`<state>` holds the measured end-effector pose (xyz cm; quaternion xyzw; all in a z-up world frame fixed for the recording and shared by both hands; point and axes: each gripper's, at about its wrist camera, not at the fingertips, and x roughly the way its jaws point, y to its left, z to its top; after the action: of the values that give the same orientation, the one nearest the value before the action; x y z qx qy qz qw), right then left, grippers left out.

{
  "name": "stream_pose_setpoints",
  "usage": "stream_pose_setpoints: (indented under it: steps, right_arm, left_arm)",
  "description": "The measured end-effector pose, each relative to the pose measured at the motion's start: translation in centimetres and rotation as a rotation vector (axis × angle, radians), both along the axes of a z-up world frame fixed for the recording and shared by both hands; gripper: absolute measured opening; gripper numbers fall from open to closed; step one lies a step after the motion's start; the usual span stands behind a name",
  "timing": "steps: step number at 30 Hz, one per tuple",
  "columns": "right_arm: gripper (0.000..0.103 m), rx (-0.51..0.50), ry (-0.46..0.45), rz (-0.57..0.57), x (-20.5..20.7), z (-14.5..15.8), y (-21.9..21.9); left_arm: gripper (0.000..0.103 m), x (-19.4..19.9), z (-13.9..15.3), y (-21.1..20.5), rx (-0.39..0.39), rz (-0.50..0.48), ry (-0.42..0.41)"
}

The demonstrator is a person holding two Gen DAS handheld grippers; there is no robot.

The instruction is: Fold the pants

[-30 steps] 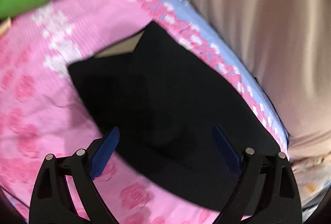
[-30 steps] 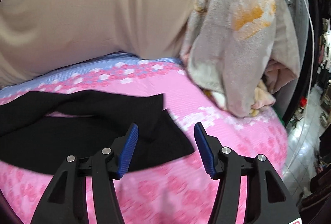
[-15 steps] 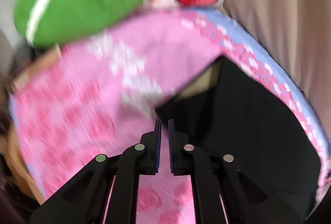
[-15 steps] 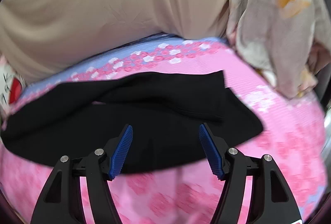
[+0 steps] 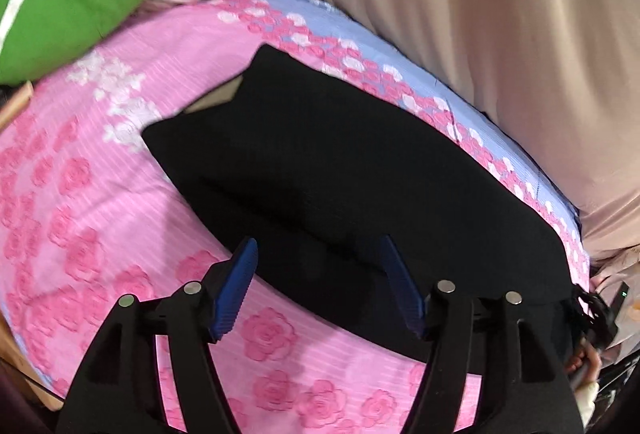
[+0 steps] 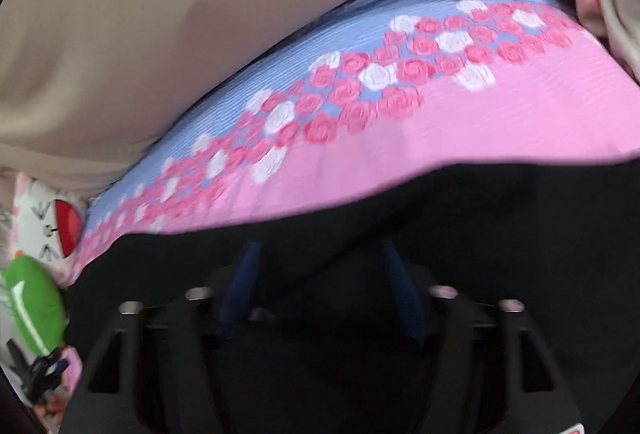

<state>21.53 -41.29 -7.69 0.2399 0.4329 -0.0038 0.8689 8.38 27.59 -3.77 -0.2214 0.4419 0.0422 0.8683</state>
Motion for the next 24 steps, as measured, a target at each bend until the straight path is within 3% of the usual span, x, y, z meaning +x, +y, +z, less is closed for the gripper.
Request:
stream_pose_setpoints:
  steps: [2, 4, 6, 8, 10, 12, 15, 16, 17, 18, 19, 22, 24]
  right_arm:
    - [0.004, -0.025, -0.025, -0.003, 0.5, 0.8, 0.2]
    - [0.004, -0.075, -0.116, 0.001, -1.3, 3.7, 1.2]
    - [0.004, -0.139, -0.247, 0.043, -6.2, 7.7, 3.2]
    - [0.004, -0.199, -0.28, 0.073, -10.6, 8.8, 4.9]
    - [0.004, -0.249, -0.255, 0.086, -13.8, 7.3, 5.8]
    - [0.007, -0.291, -0.167, 0.083, -14.9, 4.2, 5.8]
    - [0.009, -0.25, -0.072, 0.063, -15.4, 0.8, 5.0]
    - [0.009, -0.232, -0.072, 0.061, -15.5, 0.5, 4.8]
    - [0.014, -0.231, -0.085, 0.061, -15.8, 0.7, 4.7]
    - [0.02, -0.237, -0.095, 0.06, -16.0, 1.0, 4.8]
    - [0.024, -0.243, -0.103, 0.06, -16.1, 1.2, 4.9]
    - [0.034, -0.249, -0.116, 0.054, -17.0, 2.2, 4.7]
    - [0.051, -0.248, -0.123, 0.028, -18.2, 2.7, 3.5]
  left_arm:
    - [0.063, 0.2, -0.3, 0.4, -0.017, 0.031, 0.009]
    - [0.063, -0.1, -0.5, 1.5, -0.015, 0.066, 0.011]
    - [0.069, -0.3, -0.8, 2.9, -0.015, 0.114, 0.016]
    - [0.07, -0.3, -1.2, 4.1, -0.029, 0.154, 0.021]
    - [0.071, 0.2, -1.5, 4.8, -0.053, 0.169, 0.021]
    - [0.074, 1.3, -1.9, 5.0, -0.089, 0.165, 0.026]
    - [0.077, 3.4, -3.1, 5.1, -0.182, 0.165, 0.05]
    - [0.069, 3.8, -3.4, 5.2, -0.198, 0.182, 0.053]
    - [0.046, 4.1, -3.4, 5.3, -0.183, 0.202, 0.057]
    - [0.033, 4.2, -3.3, 5.4, -0.163, 0.211, 0.065]
    - [0.009, 4.2, -2.9, 5.7, -0.149, 0.206, 0.059]
    - [0.008, 2.9, -0.9, 7.3, -0.214, 0.169, 0.016]
    - [0.008, 1.8, 0.3, 8.4, -0.172, 0.198, 0.0]
